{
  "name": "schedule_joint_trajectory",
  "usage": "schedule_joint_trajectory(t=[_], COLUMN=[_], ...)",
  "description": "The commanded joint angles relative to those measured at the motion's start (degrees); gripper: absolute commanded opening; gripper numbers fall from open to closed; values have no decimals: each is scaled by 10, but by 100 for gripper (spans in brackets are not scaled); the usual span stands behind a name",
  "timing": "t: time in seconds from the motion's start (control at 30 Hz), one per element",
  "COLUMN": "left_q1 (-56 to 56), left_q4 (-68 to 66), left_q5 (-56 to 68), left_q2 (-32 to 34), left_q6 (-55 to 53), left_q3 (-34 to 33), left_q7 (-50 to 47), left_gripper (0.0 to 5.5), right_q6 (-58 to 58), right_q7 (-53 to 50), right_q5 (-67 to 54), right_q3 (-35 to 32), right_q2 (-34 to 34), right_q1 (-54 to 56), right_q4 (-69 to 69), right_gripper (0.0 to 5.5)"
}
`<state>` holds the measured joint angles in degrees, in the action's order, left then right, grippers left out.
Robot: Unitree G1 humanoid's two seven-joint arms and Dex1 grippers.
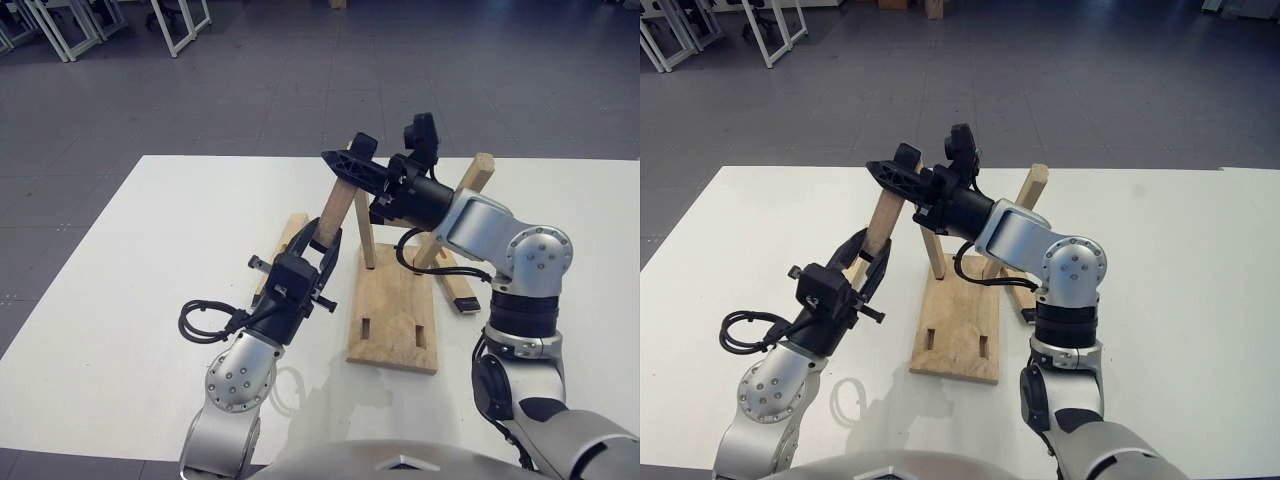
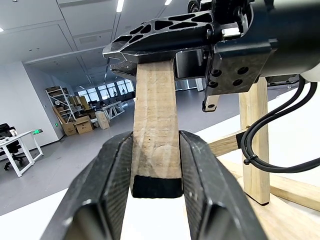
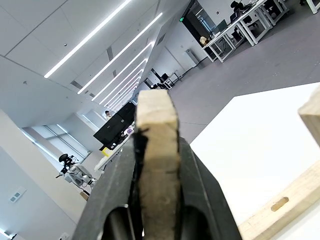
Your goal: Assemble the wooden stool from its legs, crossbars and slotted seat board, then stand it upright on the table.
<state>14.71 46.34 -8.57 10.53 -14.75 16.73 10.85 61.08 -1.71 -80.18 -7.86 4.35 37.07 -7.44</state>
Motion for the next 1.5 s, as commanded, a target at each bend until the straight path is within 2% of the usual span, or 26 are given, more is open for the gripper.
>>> schedule_joint_trajectory(t=[0.03, 0.27, 0.37, 0.53, 0.63, 0.8, 0.87, 0.93, 1.0, 1.1, 1.3, 1.5], left_q1=[4, 1, -4, -8, -13, -82, -83, -84, -93, -99, -103, -105], left_q4=[-7, 11, 8, -6, -32, -85, -101, -116, -125, -129, -133, -137], left_q5=[-3, 54, 56, 54, 59, 31, 32, 29, 25, 24, 24, 25], left_q2=[0, 25, 22, 25, 16, -1, -9, -15, -17, -15, -16, -14], left_q6=[-7, -28, -32, -35, -47, -66, -90, -107, -117, -127, -134, -134], left_q3=[-6, -19, -28, -34, -54, -109, -112, -116, -117, -115, -103, -98], left_q7=[-4, 44, 38, 34, 21, -33, -40, -50, -54, -53, -50, -50], left_gripper=[132, 132, 211, 290, 340, 342, 342, 342, 342, 342, 342, 342], right_q6=[-11, 18, 8, -1, 6, 2, 1, -55, -128, -206, -299, -340], right_q7=[-18, -12, -12, -24, -38, -75, -61, -60, -54, -30, 28, 71], right_q5=[-2, -37, -33, -42, -61, -98, -44, 102, 233, 343, 453, 506], right_q3=[-15, -18, -14, -15, -42, -96, -96, -67, -32, 8, 42, 37], right_q2=[14, 65, 72, 79, 125, 222, 264, 288, 288, 247, 176, 141], right_q1=[7, -15, -12, -24, -79, -213, -238, -243, -237, -219, -160, -140], right_q4=[-6, -18, -12, -19, -73, -180, -185, -153, -115, -49, 72, 131], right_gripper=[48, 41, 41, 41, 41, 41, 41, 41, 41, 41, 41, 41])
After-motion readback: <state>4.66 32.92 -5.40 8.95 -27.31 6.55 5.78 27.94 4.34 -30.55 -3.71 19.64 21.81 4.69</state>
